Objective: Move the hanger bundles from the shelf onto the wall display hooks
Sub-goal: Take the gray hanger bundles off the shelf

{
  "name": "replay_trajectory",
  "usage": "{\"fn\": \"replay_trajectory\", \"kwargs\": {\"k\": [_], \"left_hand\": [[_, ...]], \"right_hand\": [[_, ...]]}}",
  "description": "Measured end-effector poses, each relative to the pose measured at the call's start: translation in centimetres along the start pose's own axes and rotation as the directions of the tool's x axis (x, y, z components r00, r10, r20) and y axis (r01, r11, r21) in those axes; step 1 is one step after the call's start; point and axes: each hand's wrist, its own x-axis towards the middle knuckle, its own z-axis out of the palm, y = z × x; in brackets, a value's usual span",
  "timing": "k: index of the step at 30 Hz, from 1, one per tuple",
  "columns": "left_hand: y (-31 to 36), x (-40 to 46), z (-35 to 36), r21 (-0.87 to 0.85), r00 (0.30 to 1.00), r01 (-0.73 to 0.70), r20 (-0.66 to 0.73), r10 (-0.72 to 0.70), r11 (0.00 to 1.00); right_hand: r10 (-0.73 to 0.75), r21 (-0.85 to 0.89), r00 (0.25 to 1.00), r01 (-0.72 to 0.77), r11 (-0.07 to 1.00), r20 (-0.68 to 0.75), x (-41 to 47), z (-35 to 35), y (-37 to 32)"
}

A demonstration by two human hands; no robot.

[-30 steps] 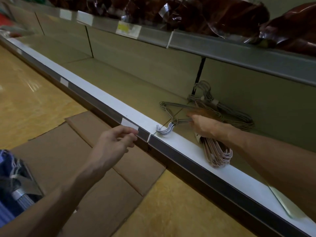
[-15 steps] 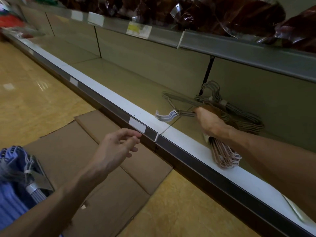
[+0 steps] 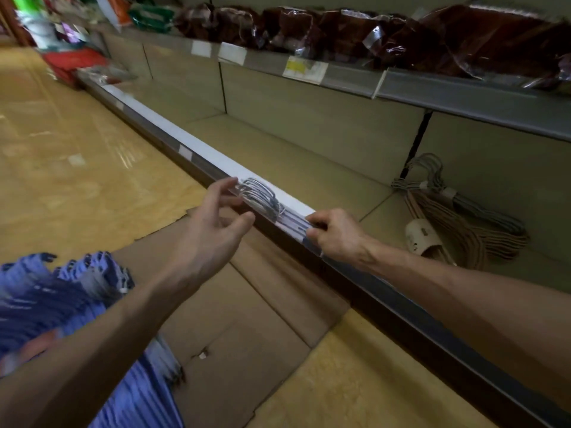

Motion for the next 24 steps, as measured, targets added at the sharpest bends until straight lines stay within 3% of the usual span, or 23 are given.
{"fn": "replay_trajectory", "kwargs": {"k": [4, 9, 13, 16, 24], "left_hand": [[-0.1, 0.3, -3.9, 0.318, 0.99, -0.127, -0.017, 0.139, 0.939], [-2.0, -0.2, -8.4, 0.578, 0.986, -0.162, 0.069, 0.15, 0.8], [-3.9, -0.7, -11.2, 0.801, 0.981, -0.188, 0.176, 0.078, 0.568], [-5.5, -1.4, -12.5, 0.87, 0.982, -0.171, 0.19, 0.006, 0.463], [-9.4, -2.9, -15.1, 0.931, 0.989, -0.087, 0.125, -0.085, 0.354]], "right_hand": [[0.02, 0.115, 0.999, -0.024, 0.993, 0.038, -0.8, 3.9, -2.8], [0.095, 0.212, 0.979, -0.133, 0.968, 0.179, -1.8, 8.5, -6.0], [0.158, 0.297, 0.958, -0.227, 0.927, 0.238, -2.3, 12.8, -7.8], [0.176, 0.355, 0.937, -0.282, 0.891, 0.303, -2.7, 16.2, -8.6], [0.189, 0.413, 0.925, -0.322, 0.852, 0.33, -3.3, 23.9, -9.5]]}}
